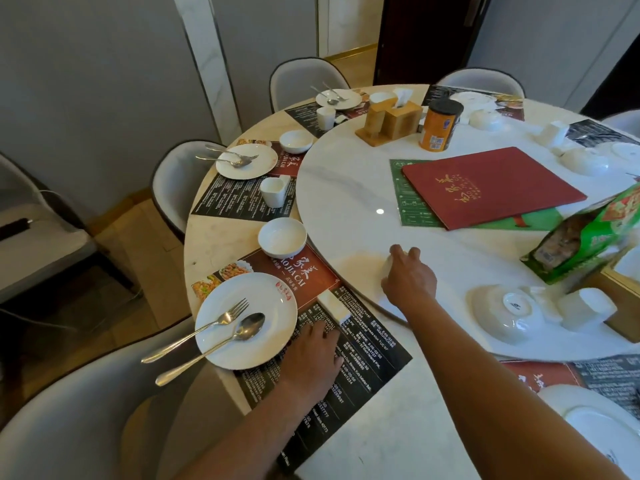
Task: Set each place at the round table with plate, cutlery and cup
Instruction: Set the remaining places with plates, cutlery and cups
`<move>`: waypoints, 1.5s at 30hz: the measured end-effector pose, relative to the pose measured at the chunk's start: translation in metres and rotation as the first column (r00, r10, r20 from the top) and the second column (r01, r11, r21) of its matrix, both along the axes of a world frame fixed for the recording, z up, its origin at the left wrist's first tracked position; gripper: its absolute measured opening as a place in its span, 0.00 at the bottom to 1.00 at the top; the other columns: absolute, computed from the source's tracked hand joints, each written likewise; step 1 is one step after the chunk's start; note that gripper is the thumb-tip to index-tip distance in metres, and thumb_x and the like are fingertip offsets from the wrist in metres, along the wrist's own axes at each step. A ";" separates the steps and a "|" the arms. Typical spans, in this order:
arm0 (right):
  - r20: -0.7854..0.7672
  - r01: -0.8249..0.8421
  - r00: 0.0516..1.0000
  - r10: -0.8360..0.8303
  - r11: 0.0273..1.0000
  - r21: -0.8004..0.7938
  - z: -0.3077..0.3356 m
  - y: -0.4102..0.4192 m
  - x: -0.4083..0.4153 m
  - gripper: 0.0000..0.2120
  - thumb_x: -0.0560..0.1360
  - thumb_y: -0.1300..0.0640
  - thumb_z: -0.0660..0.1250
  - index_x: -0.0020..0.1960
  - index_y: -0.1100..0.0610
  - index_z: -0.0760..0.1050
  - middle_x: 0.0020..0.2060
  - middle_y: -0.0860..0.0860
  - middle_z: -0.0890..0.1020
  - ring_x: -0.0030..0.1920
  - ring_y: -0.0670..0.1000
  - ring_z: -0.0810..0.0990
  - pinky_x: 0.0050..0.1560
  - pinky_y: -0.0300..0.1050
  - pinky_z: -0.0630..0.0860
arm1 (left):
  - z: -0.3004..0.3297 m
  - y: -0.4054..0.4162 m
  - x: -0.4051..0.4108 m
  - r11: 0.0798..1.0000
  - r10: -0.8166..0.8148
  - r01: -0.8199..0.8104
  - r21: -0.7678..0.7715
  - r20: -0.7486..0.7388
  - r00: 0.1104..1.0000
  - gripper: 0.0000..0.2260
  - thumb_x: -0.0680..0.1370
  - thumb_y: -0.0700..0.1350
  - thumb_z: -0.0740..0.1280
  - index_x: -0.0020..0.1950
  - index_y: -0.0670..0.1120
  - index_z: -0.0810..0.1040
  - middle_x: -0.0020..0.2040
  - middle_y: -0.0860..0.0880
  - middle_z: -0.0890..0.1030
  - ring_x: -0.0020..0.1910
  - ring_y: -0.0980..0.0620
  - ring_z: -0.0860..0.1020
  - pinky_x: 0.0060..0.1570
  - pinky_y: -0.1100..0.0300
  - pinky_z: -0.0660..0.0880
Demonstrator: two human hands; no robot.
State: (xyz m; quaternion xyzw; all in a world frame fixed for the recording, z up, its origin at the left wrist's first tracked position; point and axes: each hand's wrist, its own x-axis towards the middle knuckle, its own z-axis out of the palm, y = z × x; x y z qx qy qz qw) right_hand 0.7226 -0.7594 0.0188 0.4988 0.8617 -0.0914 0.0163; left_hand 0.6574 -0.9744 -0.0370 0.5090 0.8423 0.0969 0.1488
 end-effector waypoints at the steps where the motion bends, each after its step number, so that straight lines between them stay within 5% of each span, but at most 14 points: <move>1: -0.001 0.008 1.000 -0.008 1.000 -0.017 0.002 0.000 0.002 0.25 0.75 0.56 0.69 0.68 0.53 0.63 0.62 0.57 0.70 0.48 0.61 0.81 0.37 0.48 0.72 | 0.000 -0.001 0.002 1.000 0.006 -0.006 -0.003 0.001 1.000 0.22 0.82 0.54 0.62 0.75 0.51 0.66 0.74 0.50 0.65 0.72 0.48 0.63 0.65 0.54 0.71; 6: -0.229 0.177 0.938 -0.260 0.928 -0.328 0.008 -0.010 0.021 0.38 0.63 0.51 0.81 0.66 0.59 0.65 0.60 0.58 0.74 0.56 0.60 0.79 0.49 0.48 0.75 | 0.004 -0.003 0.004 1.000 0.006 -0.006 -0.010 -0.006 1.000 0.22 0.82 0.54 0.63 0.75 0.51 0.65 0.74 0.49 0.64 0.72 0.47 0.63 0.66 0.52 0.71; 9: -0.368 0.189 0.744 -0.558 0.704 -0.684 0.005 -0.029 0.040 0.39 0.63 0.52 0.82 0.66 0.66 0.70 0.58 0.59 0.79 0.51 0.57 0.80 0.45 0.45 0.77 | 0.003 -0.007 0.002 1.000 -0.018 0.018 -0.004 -0.012 1.000 0.23 0.82 0.53 0.63 0.75 0.51 0.66 0.73 0.49 0.66 0.70 0.48 0.64 0.65 0.52 0.71; 12: -0.356 0.080 0.545 -0.759 0.470 -0.879 -0.005 -0.061 0.058 0.25 0.66 0.54 0.81 0.53 0.69 0.77 0.45 0.62 0.83 0.38 0.57 0.82 0.42 0.51 0.82 | 0.002 -0.015 0.001 0.999 -0.030 0.030 -0.019 -0.013 0.999 0.24 0.81 0.53 0.64 0.76 0.51 0.65 0.73 0.49 0.66 0.72 0.47 0.64 0.66 0.51 0.70; 15: -0.466 0.039 0.541 -0.700 0.574 -0.818 -0.019 -0.086 0.067 0.20 0.68 0.52 0.80 0.53 0.62 0.80 0.42 0.56 0.85 0.38 0.53 0.85 0.40 0.50 0.83 | 0.002 -0.021 0.002 0.998 -0.037 0.036 -0.043 -0.019 0.999 0.26 0.81 0.53 0.64 0.78 0.51 0.63 0.76 0.47 0.63 0.74 0.45 0.62 0.68 0.48 0.70; 19: -0.559 0.097 0.714 -0.421 0.851 -0.516 -0.034 -0.108 0.066 0.29 0.63 0.45 0.82 0.59 0.52 0.75 0.49 0.47 0.82 0.48 0.49 0.82 0.43 0.44 0.78 | 0.002 -0.028 0.001 0.996 -0.058 0.056 -0.076 -0.024 0.998 0.27 0.81 0.53 0.65 0.78 0.51 0.62 0.76 0.46 0.63 0.74 0.44 0.62 0.69 0.46 0.70; 22: -0.589 0.080 0.738 -0.329 0.910 -0.408 -0.038 -0.119 0.060 0.33 0.62 0.40 0.81 0.60 0.49 0.72 0.49 0.44 0.81 0.46 0.45 0.81 0.41 0.42 0.77 | 0.003 -0.032 -0.001 0.994 -0.079 0.077 -0.080 -0.031 0.996 0.27 0.80 0.53 0.66 0.78 0.51 0.63 0.76 0.47 0.64 0.74 0.45 0.62 0.69 0.47 0.69; 30: -0.581 0.088 0.762 -0.285 0.935 -0.343 -0.047 -0.123 0.051 0.36 0.62 0.37 0.80 0.64 0.48 0.71 0.53 0.45 0.82 0.48 0.46 0.82 0.47 0.52 0.82 | 0.003 -0.032 -0.004 0.993 -0.088 0.085 -0.081 -0.032 0.996 0.27 0.79 0.53 0.68 0.76 0.51 0.67 0.74 0.48 0.66 0.72 0.45 0.65 0.68 0.48 0.71; 40: -0.586 0.073 0.774 -0.239 0.954 -0.292 -0.044 -0.130 0.043 0.31 0.65 0.40 0.79 0.62 0.49 0.71 0.51 0.44 0.81 0.47 0.45 0.80 0.39 0.40 0.74 | 0.000 -0.032 -0.005 0.993 -0.087 0.084 -0.078 -0.033 0.996 0.26 0.78 0.54 0.69 0.75 0.52 0.68 0.72 0.49 0.68 0.70 0.46 0.66 0.66 0.49 0.72; 45: -0.537 0.056 0.819 -0.203 0.959 -0.277 -0.051 -0.132 0.049 0.42 0.63 0.44 0.81 0.71 0.48 0.66 0.62 0.47 0.78 0.59 0.50 0.80 0.55 0.52 0.80 | 0.003 -0.033 -0.005 0.994 -0.093 0.091 -0.068 -0.030 0.995 0.26 0.79 0.54 0.68 0.76 0.52 0.67 0.72 0.49 0.68 0.70 0.47 0.66 0.66 0.50 0.71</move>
